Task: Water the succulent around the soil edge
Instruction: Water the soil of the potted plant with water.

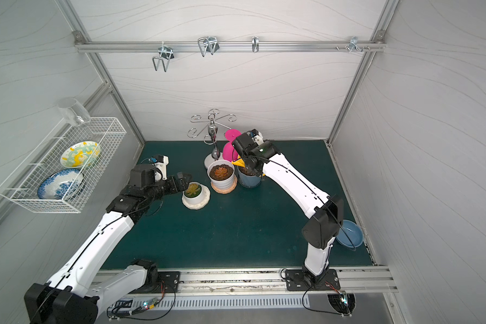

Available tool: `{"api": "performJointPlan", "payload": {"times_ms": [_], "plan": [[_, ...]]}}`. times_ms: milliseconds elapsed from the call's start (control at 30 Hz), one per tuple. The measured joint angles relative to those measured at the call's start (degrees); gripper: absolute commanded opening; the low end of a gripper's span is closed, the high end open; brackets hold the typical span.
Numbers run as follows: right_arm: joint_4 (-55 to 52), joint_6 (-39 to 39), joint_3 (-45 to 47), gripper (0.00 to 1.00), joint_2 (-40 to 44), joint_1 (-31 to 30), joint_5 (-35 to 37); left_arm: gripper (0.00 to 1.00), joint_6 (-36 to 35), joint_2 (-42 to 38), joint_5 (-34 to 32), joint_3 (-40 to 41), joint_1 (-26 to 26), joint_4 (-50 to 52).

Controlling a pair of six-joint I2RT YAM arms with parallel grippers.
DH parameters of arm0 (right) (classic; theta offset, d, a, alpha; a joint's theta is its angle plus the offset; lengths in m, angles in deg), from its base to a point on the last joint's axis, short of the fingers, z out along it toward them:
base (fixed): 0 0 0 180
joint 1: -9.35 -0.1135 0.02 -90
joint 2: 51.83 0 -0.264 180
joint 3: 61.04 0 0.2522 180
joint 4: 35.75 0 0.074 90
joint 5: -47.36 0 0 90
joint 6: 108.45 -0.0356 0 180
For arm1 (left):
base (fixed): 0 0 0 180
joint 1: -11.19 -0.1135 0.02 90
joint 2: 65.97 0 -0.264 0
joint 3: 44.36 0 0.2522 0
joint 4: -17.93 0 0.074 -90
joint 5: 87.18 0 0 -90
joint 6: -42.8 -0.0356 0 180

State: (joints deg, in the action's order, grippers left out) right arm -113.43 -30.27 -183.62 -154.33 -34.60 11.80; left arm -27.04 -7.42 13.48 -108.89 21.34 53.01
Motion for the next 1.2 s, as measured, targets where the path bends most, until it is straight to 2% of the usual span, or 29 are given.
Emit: {"api": "performJointPlan", "payload": {"times_ms": [500, 1200], "plan": [[-2.36, 0.00, -7.52, 0.00, -7.13, -6.05, 3.98, 1.00, 1.07, 0.00, -3.08, 0.00, 0.00, 2.36], [-3.93, 5.86, -17.77, 0.00, -17.99, -10.29, 11.98, 1.00, 1.42, 0.94, -4.48, 0.00, 0.00, 2.60]]}}
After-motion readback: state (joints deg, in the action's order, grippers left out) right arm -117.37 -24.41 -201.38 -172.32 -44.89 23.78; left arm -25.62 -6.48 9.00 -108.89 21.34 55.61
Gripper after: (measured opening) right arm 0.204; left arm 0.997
